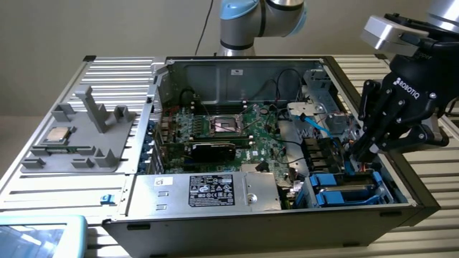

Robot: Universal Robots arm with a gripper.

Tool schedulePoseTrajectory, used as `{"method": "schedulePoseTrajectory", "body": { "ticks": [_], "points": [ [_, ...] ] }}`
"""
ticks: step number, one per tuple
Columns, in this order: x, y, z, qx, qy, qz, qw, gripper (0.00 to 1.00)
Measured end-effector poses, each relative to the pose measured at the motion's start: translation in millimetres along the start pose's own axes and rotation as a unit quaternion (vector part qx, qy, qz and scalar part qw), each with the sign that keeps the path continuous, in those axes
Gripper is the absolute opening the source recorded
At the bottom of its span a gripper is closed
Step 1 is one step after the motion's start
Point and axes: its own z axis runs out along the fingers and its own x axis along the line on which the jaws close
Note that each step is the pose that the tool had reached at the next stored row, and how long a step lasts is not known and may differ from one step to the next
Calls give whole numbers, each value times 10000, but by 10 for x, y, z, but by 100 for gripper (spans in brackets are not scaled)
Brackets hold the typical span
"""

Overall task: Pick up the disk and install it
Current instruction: 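Insert the second disk wire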

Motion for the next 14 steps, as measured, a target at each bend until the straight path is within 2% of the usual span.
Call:
{"method": "schedulePoseTrajectory", "body": {
  "ticks": [1,2,3,7,11,14],
  "points": [
    [0,1,-1,19,-3,2,10000,15],
    [0,5,-1,51,-9,3,10000,15],
    [1,10,-1,74,-14,-11,10000,11],
    [1,9,3,129,-23,-336,9993,11],
    [0,9,5,175,-26,-697,9974,11],
    [0,9,5,210,-51,-971,9950,11]
  ]
}}
